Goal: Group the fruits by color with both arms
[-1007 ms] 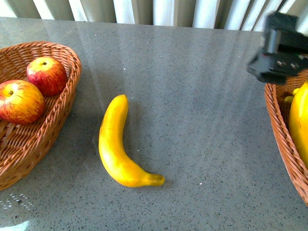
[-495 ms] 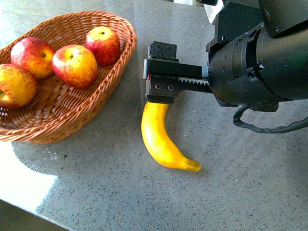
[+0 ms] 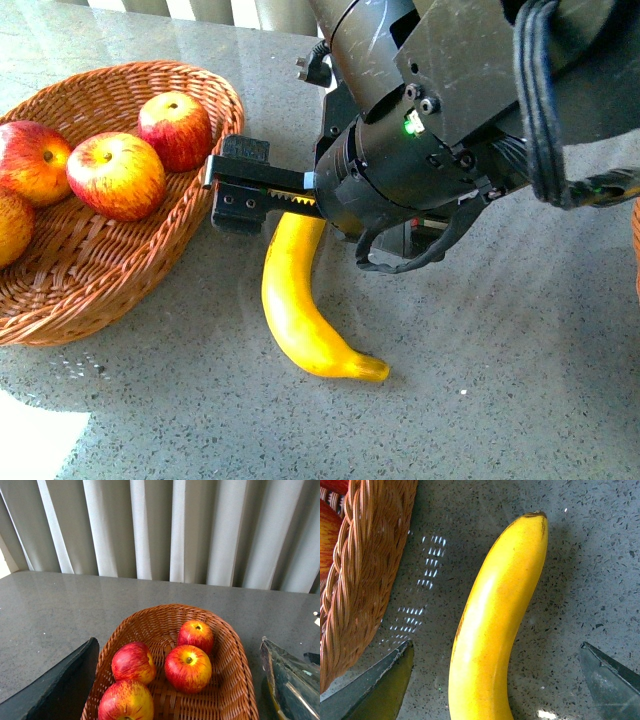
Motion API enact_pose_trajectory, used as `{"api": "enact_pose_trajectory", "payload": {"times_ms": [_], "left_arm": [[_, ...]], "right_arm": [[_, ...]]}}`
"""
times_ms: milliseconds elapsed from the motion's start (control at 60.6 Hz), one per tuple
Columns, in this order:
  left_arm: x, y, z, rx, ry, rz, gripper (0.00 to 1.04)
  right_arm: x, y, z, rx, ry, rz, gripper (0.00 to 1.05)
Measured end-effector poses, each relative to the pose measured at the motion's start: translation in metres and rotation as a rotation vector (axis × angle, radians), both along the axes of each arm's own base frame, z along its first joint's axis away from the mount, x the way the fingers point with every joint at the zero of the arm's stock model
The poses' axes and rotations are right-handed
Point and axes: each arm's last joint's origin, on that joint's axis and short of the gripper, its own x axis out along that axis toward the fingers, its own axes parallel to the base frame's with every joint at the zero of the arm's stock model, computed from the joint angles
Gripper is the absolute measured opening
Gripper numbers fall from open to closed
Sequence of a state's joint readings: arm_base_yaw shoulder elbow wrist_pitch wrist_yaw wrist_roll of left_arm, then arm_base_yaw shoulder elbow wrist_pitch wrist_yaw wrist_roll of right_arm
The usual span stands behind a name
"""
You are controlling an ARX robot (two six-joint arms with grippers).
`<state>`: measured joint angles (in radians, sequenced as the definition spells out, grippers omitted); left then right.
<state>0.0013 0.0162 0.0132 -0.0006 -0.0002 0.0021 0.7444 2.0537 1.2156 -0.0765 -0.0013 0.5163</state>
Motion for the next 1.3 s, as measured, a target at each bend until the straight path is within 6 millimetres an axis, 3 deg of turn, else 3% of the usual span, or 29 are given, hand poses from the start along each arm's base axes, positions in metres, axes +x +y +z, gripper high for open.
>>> {"api": "enact_pose_trajectory", "payload": {"times_ms": [297, 627, 1304], "left_arm": [[0.000, 0.000, 0.000, 0.000, 0.000, 0.000, 0.96], [0.000, 0.000, 0.000, 0.000, 0.000, 0.000, 0.96], [0.000, 0.000, 0.000, 0.000, 0.000, 0.000, 0.96]], "right_arm": [[0.011, 0.011, -0.008, -0.014, 0.028, -0.014, 0.96], [0.006, 0.035, -0.017, -0.050, 0.050, 0.030, 0.96], [0.005, 0.032, -0.031, -0.128, 0.093, 0.015, 0.93]]}}
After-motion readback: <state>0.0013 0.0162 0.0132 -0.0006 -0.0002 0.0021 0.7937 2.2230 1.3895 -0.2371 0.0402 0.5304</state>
